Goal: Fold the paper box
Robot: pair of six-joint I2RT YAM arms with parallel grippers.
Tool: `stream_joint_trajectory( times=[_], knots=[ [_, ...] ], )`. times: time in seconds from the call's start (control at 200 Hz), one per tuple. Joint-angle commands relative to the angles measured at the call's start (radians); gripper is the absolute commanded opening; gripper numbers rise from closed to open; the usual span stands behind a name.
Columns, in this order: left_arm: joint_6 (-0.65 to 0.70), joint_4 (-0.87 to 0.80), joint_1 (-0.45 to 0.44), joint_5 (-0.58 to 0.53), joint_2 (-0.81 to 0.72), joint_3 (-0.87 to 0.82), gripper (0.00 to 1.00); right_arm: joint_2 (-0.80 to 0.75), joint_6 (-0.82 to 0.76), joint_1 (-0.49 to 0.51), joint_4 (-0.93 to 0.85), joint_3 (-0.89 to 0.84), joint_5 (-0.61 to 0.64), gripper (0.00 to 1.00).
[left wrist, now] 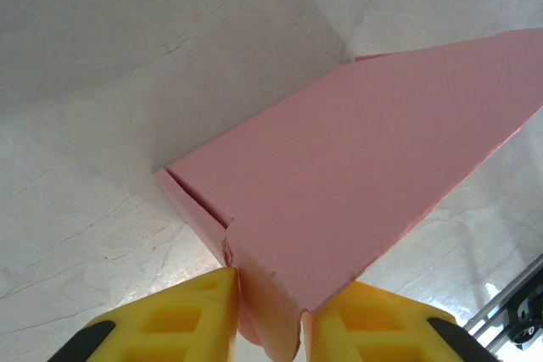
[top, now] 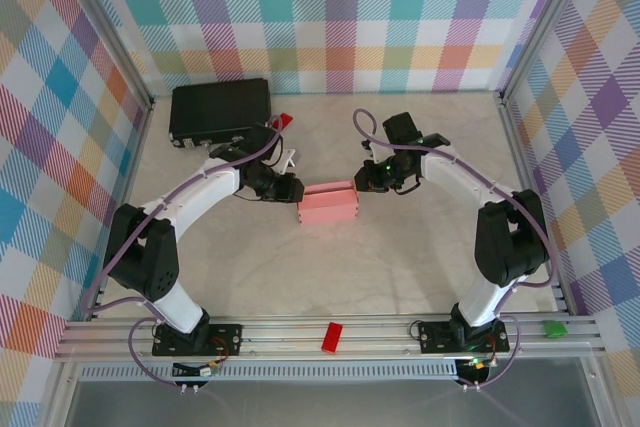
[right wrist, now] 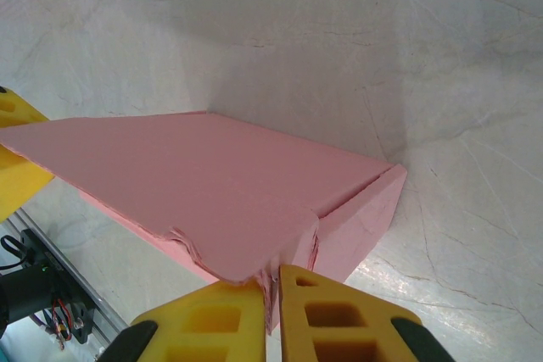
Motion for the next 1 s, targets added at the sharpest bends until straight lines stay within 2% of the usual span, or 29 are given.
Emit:
stream_joint_trajectory(
  times=[0.0,0.23,0.78,0.935,0.995],
  knots=[
    [0.010,-0.023,-0.008,0.008,0.007,0.017,0.26,0.008,-0.008,0.011,-0.032,0.003,0.006,0.12],
    [0.004,-0.013,-0.009,0.020,-0.005,0.021,0.26,0.012,-0.009,0.015,-0.039,0.017,0.009,0.12],
    [0.014,-0.010,-0.009,-0.027,-0.083,0.008,0.44,0.015,-0.019,0.017,-0.049,0.035,0.011,0.12],
    [0.020,-0.019,-0.009,-0.016,-0.085,0.006,0.43,0.018,-0.020,0.016,-0.051,0.037,0.014,0.12],
    [0.020,-0.022,-0.009,-0.011,-0.079,0.005,0.39,0.018,-0.020,0.017,-0.051,0.038,0.014,0.12]
  ],
)
